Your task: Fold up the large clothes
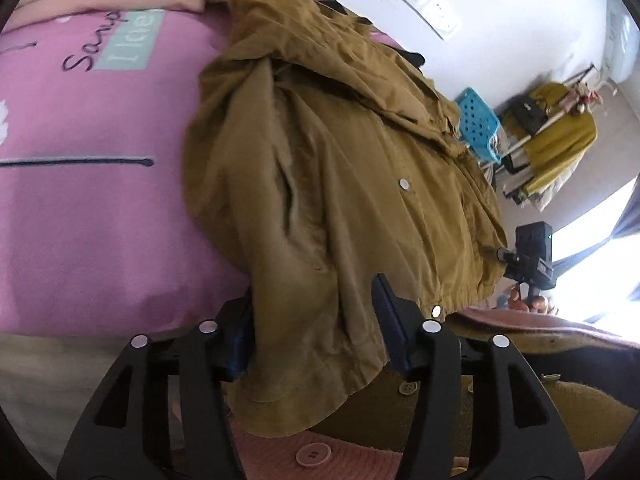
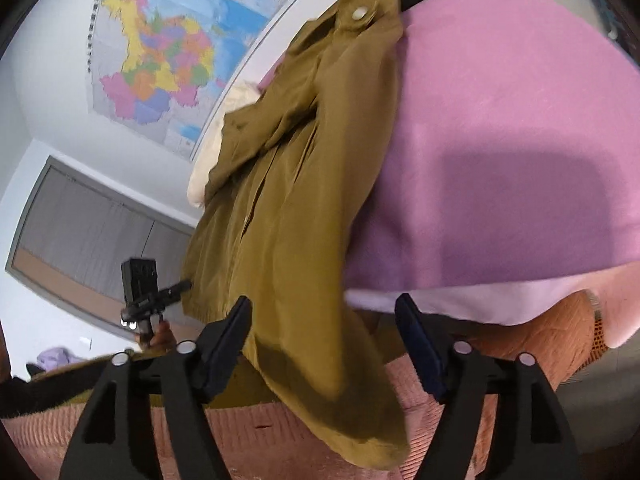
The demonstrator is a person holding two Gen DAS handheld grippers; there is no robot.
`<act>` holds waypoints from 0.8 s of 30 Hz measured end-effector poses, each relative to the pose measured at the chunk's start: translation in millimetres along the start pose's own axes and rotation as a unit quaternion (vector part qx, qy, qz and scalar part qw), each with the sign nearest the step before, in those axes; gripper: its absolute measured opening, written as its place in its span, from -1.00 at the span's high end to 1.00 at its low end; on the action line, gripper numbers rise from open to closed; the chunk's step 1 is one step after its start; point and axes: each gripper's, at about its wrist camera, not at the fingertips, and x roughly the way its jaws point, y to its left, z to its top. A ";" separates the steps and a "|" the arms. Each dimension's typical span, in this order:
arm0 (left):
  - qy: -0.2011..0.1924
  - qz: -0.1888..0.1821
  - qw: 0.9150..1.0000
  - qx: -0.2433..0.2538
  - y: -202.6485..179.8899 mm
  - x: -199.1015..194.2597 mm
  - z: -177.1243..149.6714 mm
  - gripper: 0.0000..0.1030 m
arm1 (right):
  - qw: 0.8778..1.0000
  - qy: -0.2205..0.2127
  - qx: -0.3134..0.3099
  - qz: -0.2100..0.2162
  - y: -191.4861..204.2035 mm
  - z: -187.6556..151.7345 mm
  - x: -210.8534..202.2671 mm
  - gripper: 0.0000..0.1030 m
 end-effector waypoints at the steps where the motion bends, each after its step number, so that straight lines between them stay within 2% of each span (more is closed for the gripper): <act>1: 0.001 0.001 1.000 0.002 -1.4 1.3 0.0 0.07 | 1.000 0.009 -0.010 0.007 3.4 -2.5 2.2 0.13; 2: -0.001 0.003 1.000 0.006 -4.3 1.4 0.9 0.27 | 0.999 0.015 -0.020 0.022 9.9 -3.7 5.5 0.66; 3: -0.004 0.002 1.000 0.008 -6.1 0.1 1.2 0.70 | 0.999 0.013 -0.028 0.034 16.2 -3.2 6.0 0.74; 5: -0.016 -0.004 1.000 0.003 -9.2 -6.2 3.5 0.79 | 0.998 0.001 -0.047 0.037 30.4 -1.3 1.8 0.78; 9: -0.042 -0.017 0.999 0.003 -18.2 -25.3 11.4 0.81 | 0.995 -0.045 -0.049 0.075 49.2 12.1 -20.4 0.79; 14: -0.069 -0.047 0.996 -0.017 -13.8 -52.1 27.5 0.79 | 0.989 -0.092 -0.070 0.087 75.9 39.5 -49.2 0.79; 19: -0.086 -0.044 0.995 -0.004 -24.1 -70.6 51.0 0.72 | 0.984 -0.120 -0.081 0.107 97.8 80.2 -59.1 0.79; 24: -0.106 -0.045 0.993 0.004 -30.3 -85.5 88.1 0.68 | 0.981 -0.145 -0.061 0.117 103.3 129.6 -55.6 0.79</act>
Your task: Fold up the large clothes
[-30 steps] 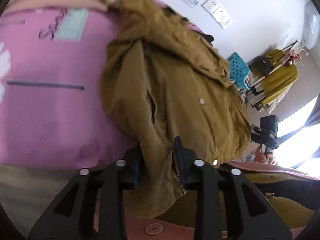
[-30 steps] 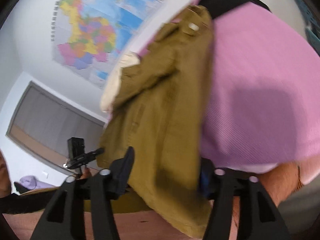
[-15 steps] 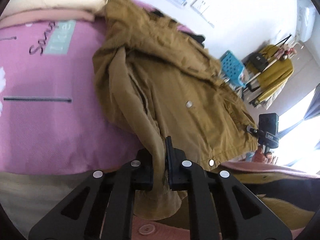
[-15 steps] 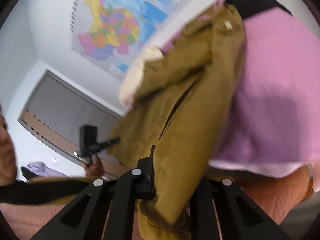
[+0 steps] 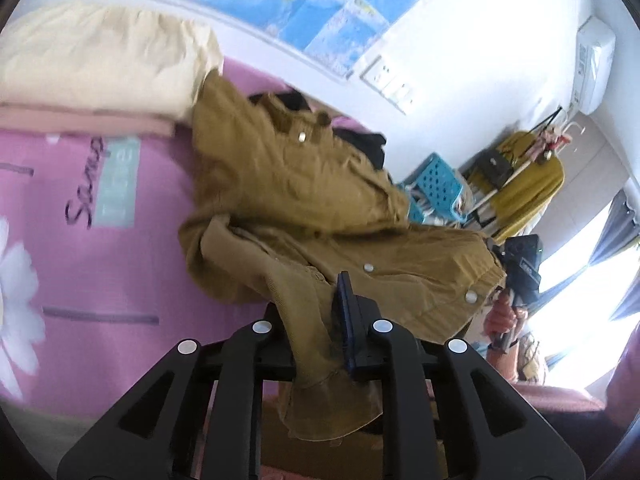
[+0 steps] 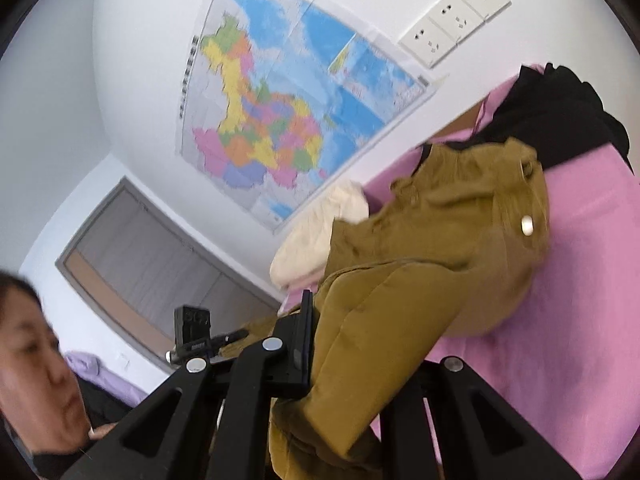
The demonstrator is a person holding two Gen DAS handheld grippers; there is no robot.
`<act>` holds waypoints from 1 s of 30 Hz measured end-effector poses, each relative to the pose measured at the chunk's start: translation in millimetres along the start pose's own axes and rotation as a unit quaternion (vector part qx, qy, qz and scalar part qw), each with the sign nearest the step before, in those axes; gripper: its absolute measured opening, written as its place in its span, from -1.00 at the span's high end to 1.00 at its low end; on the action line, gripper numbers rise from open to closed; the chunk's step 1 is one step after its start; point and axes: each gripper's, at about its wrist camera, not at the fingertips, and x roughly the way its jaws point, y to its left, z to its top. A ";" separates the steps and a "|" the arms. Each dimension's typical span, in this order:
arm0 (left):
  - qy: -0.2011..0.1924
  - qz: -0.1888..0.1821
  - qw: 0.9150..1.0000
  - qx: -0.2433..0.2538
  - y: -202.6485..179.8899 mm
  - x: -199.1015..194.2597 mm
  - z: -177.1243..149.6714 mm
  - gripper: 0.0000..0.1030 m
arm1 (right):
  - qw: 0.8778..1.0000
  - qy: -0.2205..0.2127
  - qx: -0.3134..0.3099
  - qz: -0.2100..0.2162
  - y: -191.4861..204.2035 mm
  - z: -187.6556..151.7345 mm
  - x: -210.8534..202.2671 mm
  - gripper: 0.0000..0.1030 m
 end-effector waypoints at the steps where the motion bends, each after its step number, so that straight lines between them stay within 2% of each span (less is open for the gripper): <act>1: -0.005 0.002 1.000 0.001 -1.0 -0.1 8.0 0.68 | 1.000 -0.003 0.003 0.001 -1.8 9.0 3.7 0.79; 10: -0.005 0.022 1.000 0.016 -7.1 13.8 77.8 0.68 | 1.000 -0.012 0.020 -0.020 -13.4 71.3 34.4 0.79; 19: 0.002 0.050 0.998 0.023 -7.7 43.3 141.0 0.68 | 0.998 -0.014 0.052 -0.042 -36.9 113.9 57.7 0.77; 30: 0.008 0.069 0.997 0.021 1.3 72.1 176.3 0.68 | 0.995 -0.010 0.085 -0.057 -67.1 144.4 84.3 0.76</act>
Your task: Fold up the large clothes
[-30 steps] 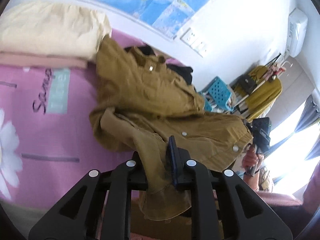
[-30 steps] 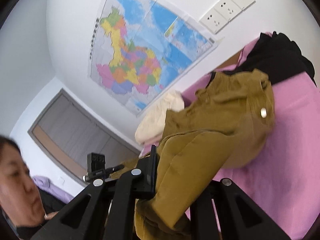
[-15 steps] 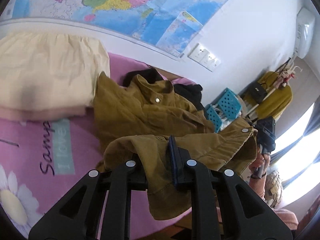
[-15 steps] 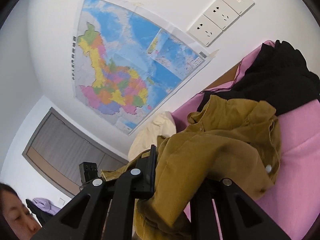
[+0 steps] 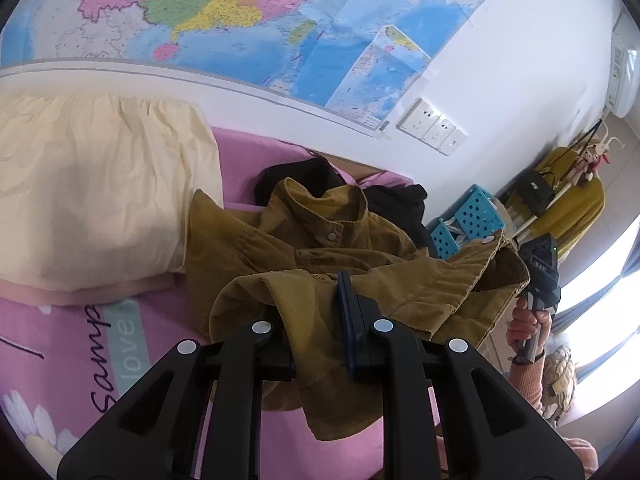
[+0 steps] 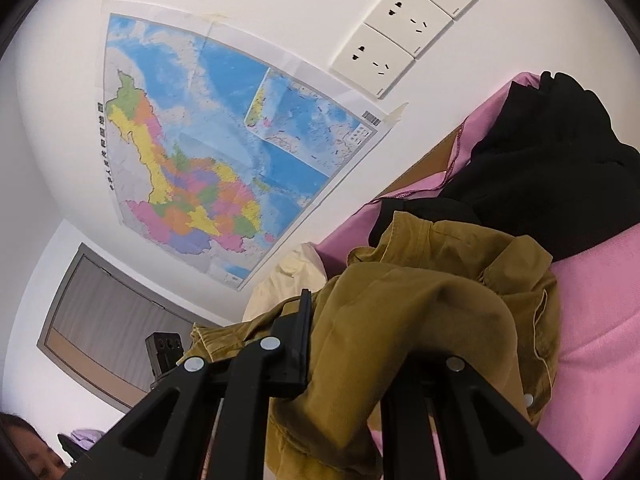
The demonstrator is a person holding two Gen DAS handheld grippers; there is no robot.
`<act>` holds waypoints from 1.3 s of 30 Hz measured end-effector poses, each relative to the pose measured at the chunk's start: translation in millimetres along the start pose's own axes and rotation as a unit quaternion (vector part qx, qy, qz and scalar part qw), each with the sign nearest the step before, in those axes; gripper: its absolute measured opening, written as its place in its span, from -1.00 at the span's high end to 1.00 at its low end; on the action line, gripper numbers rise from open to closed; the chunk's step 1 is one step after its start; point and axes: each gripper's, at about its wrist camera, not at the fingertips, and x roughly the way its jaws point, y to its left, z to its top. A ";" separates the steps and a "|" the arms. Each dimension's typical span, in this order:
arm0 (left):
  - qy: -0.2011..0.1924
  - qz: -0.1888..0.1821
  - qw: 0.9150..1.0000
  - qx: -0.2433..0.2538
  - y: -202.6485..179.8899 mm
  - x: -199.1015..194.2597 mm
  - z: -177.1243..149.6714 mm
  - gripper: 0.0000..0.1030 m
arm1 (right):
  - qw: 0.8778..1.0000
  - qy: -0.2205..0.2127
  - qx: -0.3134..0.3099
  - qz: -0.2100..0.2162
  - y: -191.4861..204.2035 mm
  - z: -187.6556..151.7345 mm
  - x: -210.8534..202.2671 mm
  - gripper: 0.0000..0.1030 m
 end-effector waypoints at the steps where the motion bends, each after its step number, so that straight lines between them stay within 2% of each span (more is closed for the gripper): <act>1: 0.000 0.001 1.000 0.000 0.7 1.6 1.4 0.68 | 1.000 0.000 0.003 0.000 -1.6 1.9 2.0 0.76; 7: 0.002 0.019 1.000 0.000 2.7 13.9 10.5 0.68 | 1.000 0.003 0.011 -0.005 -8.8 10.3 10.6 0.75; 17: -0.010 0.084 0.996 0.036 -8.8 32.4 13.2 0.68 | 0.999 0.006 0.027 -0.017 -24.8 19.8 25.9 0.70; 31: -0.002 0.122 0.991 0.055 -7.3 58.6 24.1 0.67 | 0.998 0.011 0.050 -0.025 -45.5 30.2 44.8 0.66; 39: 0.014 0.145 0.988 0.042 3.8 85.3 32.9 0.67 | 0.996 0.017 0.077 -0.037 -64.4 37.9 64.0 0.61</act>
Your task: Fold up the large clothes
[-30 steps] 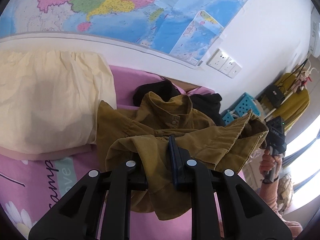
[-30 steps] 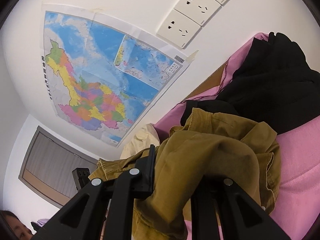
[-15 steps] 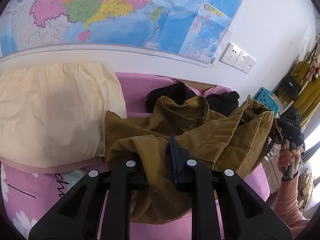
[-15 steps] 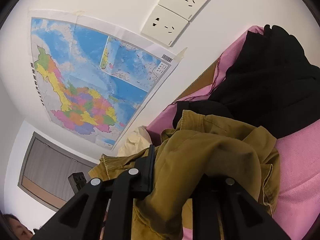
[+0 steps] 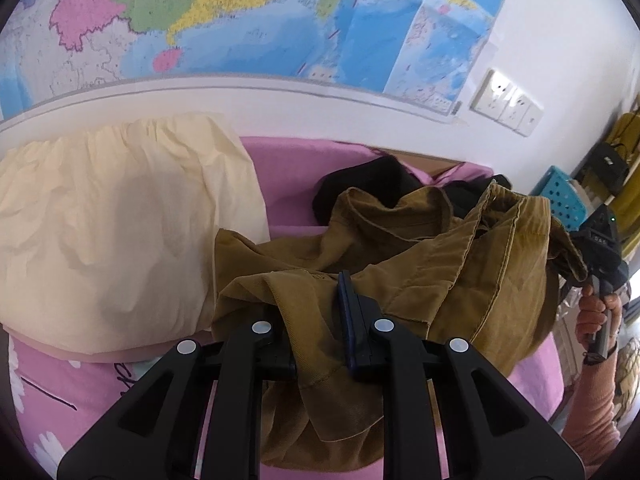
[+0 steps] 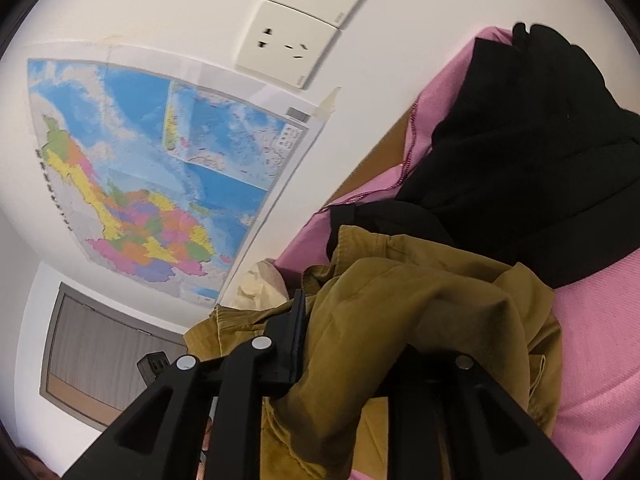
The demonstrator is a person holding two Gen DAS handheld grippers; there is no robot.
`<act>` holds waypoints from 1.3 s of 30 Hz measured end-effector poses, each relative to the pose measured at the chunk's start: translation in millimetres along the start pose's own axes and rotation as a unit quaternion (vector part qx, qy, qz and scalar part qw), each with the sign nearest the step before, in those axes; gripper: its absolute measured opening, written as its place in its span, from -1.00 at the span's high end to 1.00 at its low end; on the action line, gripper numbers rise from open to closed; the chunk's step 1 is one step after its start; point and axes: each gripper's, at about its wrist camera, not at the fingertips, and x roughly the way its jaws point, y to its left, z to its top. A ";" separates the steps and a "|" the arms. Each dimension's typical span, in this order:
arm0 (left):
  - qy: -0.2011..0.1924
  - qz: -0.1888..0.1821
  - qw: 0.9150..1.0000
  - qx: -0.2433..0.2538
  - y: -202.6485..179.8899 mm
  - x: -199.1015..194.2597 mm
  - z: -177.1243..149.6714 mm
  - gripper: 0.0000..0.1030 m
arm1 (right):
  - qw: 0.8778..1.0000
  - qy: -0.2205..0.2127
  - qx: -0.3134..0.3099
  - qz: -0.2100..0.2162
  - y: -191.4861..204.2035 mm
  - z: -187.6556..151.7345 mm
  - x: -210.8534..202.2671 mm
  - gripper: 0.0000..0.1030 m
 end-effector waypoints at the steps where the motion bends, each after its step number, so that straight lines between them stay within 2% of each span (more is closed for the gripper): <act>1: 0.005 0.003 1.000 -0.003 1.3 5.5 0.9 0.67 | 1.000 0.002 0.006 -0.001 -3.4 1.7 3.5 0.61; 5: 0.022 0.001 1.000 -0.023 9.4 21.3 4.2 0.65 | 1.000 0.008 0.026 -0.006 -15.4 7.8 15.2 0.58; 11: 0.035 -0.039 0.996 -0.072 27.7 27.9 9.1 0.56 | 0.999 0.013 0.049 -0.013 -29.6 13.5 30.4 0.57; 15: 0.002 -0.068 0.995 -0.079 26.3 12.7 8.6 0.42 | 0.998 0.014 0.057 -0.015 -35.1 16.3 34.4 0.54; 16: -0.016 -0.086 0.993 -0.074 25.6 6.0 8.9 0.35 | 0.998 0.012 0.061 -0.011 -36.6 16.9 34.8 0.50; 17: -0.033 -0.093 0.992 -0.074 25.3 1.8 8.9 0.32 | 0.998 0.010 0.062 -0.009 -37.7 17.7 34.7 0.32; 18: -0.043 -0.089 0.992 -0.079 24.6 0.9 7.9 0.31 | 0.998 0.001 0.063 -0.009 -38.5 18.8 33.1 0.13; 23: -0.042 -0.037 0.998 -0.039 4.5 7.3 2.8 0.30 | 0.999 -0.001 0.050 -0.017 -36.0 21.6 36.2 0.10; 25: -0.047 -0.051 0.995 -0.066 13.5 6.8 3.6 0.29 | 0.999 0.001 0.037 -0.026 -33.7 22.1 39.5 0.11; 27: -0.044 -0.085 0.990 -0.108 28.4 8.6 3.9 0.24 | 0.999 -0.004 0.034 -0.033 -32.8 23.0 41.1 0.22; 29: -0.045 -0.108 0.984 -0.135 40.4 10.2 3.0 0.21 | 0.999 -0.004 0.051 -0.020 -36.4 25.6 42.6 0.22; 30: -0.051 -0.117 0.983 -0.132 40.4 8.6 1.7 0.01 | 0.998 -0.004 0.061 -0.016 -39.3 27.4 43.6 0.21; 31: -0.067 -0.126 0.982 -0.125 39.7 3.3 -0.2 -0.07 | 0.997 -0.004 0.071 -0.016 -42.4 28.9 45.1 0.20; 34: -0.103 -0.137 0.979 -0.112 33.0 -13.9 -5.2 -0.07 | 0.997 -0.004 0.073 -0.027 -45.5 31.0 51.0 0.16; 36: -0.100 -0.116 0.985 -0.078 19.7 -15.5 -5.8 -0.10 | 0.997 -0.003 0.070 -0.027 -45.0 31.2 55.0 0.03; 37: -0.097 -0.106 0.988 -0.061 12.2 -14.4 -7.0 -0.20 | 0.998 -0.005 0.065 -0.026 -43.3 31.5 56.4 -0.04; 39: -0.094 -0.082 0.992 -0.030 -0.8 -13.7 -9.8 -0.28 | 0.998 -0.006 0.054 -0.027 -39.2 32.5 57.9 -0.08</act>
